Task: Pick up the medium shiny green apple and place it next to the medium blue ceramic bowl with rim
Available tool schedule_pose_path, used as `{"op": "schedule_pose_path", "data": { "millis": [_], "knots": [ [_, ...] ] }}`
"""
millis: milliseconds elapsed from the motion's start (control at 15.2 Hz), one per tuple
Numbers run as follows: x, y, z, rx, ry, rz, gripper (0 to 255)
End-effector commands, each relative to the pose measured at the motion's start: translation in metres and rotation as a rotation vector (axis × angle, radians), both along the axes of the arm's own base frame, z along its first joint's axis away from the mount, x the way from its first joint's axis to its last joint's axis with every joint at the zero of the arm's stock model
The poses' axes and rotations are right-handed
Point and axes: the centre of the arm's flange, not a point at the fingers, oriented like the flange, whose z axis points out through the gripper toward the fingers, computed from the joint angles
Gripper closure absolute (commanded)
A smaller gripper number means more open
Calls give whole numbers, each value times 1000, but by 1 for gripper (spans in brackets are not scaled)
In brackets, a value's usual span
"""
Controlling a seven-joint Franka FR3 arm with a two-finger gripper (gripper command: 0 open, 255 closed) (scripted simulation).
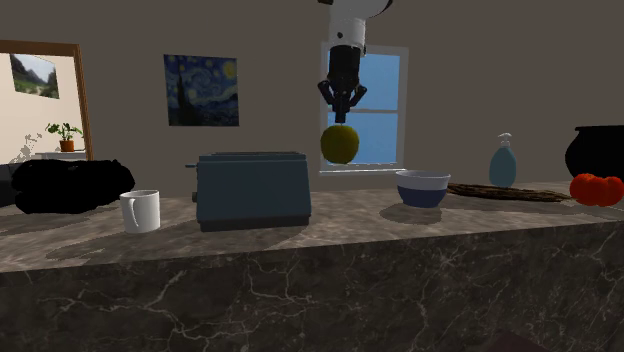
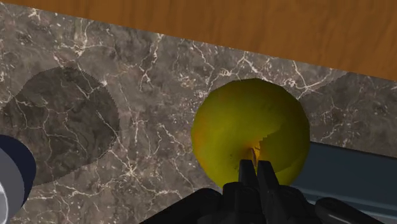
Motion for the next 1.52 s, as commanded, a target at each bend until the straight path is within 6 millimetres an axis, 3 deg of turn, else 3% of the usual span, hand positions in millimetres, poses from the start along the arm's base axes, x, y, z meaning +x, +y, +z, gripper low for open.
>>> {"op": "schedule_pose_path", "data": {
  "millis": [0,1452],
  "knots": [
    [-9,-27,-1,0,0,1,255],
    [-113,-298,-1,0,0,1,255]
  ]
}}
